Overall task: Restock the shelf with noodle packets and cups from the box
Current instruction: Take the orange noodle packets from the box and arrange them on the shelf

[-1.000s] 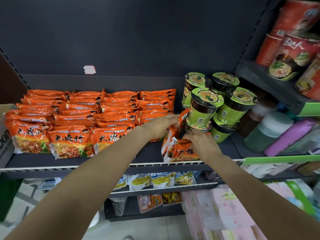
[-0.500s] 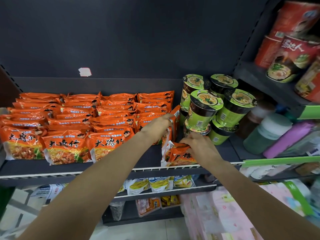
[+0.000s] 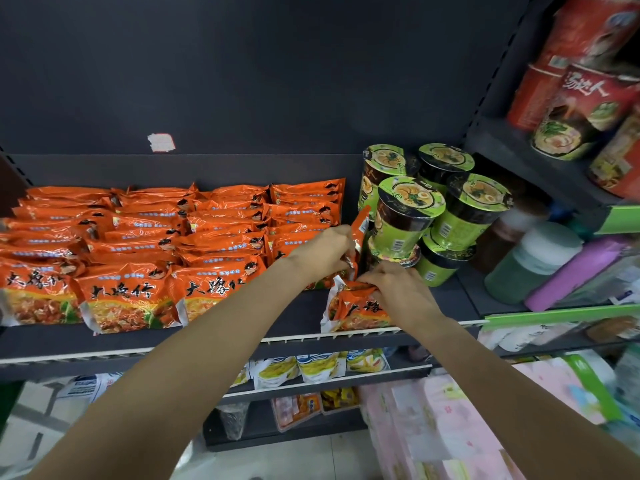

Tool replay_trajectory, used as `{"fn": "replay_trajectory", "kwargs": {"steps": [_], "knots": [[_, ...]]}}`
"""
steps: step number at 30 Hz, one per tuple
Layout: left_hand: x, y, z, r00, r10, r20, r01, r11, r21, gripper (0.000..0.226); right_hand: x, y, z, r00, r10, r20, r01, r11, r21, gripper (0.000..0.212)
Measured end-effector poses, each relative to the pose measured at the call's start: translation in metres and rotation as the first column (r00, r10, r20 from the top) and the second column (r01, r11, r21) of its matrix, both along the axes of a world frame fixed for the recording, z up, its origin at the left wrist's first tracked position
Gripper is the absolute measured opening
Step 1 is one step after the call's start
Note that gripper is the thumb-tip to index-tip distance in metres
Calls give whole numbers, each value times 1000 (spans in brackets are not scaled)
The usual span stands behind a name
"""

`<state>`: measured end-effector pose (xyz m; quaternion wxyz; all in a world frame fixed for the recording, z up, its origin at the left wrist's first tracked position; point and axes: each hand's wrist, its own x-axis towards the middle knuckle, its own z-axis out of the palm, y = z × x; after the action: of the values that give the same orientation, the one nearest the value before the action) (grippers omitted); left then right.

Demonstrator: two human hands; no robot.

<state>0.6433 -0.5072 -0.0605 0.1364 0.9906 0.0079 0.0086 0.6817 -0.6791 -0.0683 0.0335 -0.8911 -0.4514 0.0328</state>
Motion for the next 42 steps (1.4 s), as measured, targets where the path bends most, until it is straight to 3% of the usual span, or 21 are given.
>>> {"fn": "replay_trajectory", "kwargs": {"steps": [6,9,14,25,31,35,39,42], "knots": [[-8,3,2,987,-152,-45,153,988,18,32,-3,-2,2,1000,-29,1,29,1000,1,44],[-11,-2,6,986,-158,-59,164,979,119,38,-4,-4,1,999,-36,2,36,999,4,45],[-18,-9,19,981,-185,52,155,921,358,21,-7,-8,-1,999,-35,3,35,999,18,46],[-37,-20,29,985,-153,82,108,910,400,29,-12,-18,-6,999,-50,19,49,998,50,43],[-43,-27,28,989,-101,106,59,937,343,29,-13,-21,-4,998,-51,25,49,995,85,46],[-41,-28,26,939,-209,274,80,905,419,17,-12,-24,-2,998,-62,15,60,995,84,45],[-39,-26,27,926,-307,221,151,836,528,13,-13,-26,-3,998,-65,8,65,995,72,43],[-39,-31,32,929,-297,222,146,843,519,20,-14,-27,-3,998,-60,22,59,996,66,43]]}}
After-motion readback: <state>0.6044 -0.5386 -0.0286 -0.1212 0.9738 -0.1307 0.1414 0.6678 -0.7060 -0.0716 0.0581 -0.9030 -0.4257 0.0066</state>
